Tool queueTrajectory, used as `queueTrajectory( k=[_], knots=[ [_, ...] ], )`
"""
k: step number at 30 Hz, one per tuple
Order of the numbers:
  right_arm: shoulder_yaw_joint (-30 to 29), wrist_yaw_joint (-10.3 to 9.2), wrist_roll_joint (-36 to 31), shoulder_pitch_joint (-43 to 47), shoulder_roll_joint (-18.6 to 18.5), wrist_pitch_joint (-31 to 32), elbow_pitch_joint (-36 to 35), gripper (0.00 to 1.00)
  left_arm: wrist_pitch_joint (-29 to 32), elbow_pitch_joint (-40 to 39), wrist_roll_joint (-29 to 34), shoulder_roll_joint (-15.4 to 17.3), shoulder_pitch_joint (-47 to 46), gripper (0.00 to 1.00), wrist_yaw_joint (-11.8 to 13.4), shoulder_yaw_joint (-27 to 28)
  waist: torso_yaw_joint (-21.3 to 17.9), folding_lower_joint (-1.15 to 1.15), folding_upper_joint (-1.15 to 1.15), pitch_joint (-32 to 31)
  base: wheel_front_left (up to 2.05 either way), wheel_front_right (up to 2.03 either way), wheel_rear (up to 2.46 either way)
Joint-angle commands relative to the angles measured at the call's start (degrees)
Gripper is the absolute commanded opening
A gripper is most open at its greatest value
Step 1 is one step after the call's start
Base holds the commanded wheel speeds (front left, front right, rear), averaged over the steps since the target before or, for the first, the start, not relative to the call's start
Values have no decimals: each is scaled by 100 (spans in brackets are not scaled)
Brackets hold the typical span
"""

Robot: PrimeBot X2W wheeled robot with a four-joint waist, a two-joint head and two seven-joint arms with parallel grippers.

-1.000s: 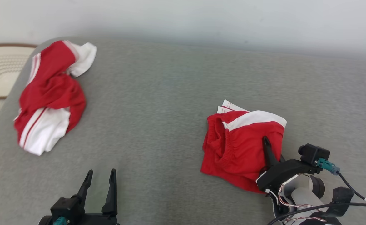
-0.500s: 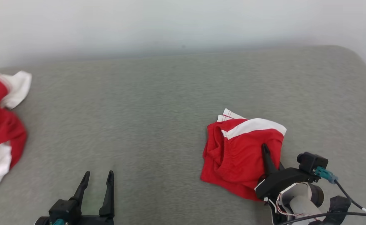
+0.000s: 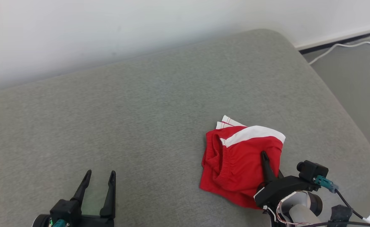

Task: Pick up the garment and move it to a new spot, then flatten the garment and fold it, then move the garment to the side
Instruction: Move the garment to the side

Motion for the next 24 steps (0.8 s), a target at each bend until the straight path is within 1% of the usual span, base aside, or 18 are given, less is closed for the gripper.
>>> queueTrajectory(
  k=[1, 6, 8, 11, 16, 21, 24],
  knots=[
    [0, 2, 53, 71, 31, -31, -37, 0, -20, -5, 21, 12, -34, 100, -31, 4, -424, -1, 0, 154, 0, 0, 0],
    [-37, 2, 49, 48, 58, -31, -103, 0, -19, -52, 141, 14, -177, 100, -84, -13, -538, -1, 0, 412, 0, 0, 0],
    [66, 2, -124, -140, 46, -31, -88, 0, -19, -85, 176, 26, -228, 100, -105, -7, -553, -1, 0, 528, 0, 0, 0],
    [61, 2, -389, -527, -136, -32, 9, 0, -19, -26, 217, 57, -312, 100, -166, -48, -510, -1, 0, 709, 0, 0, 0],
    [-165, 2, -767, -1315, -403, -31, 412, 0, -20, -32, 314, 86, -536, 100, -226, -130, -236, -1, 0, 970, 0, 0, 0],
    [-423, 2, -1166, -1980, -760, -32, 849, 0, -19, -99, 354, 112, -696, 100, -229, -163, 86, -1, 0, 1141, 0, 0, 0],
    [-596, 2, -1449, -2413, -1034, -32, 1162, 0, -20, -167, 352, 128, -771, 100, -225, -180, 299, -1, 0, 1251, 0, 0, 0]
  ],
)
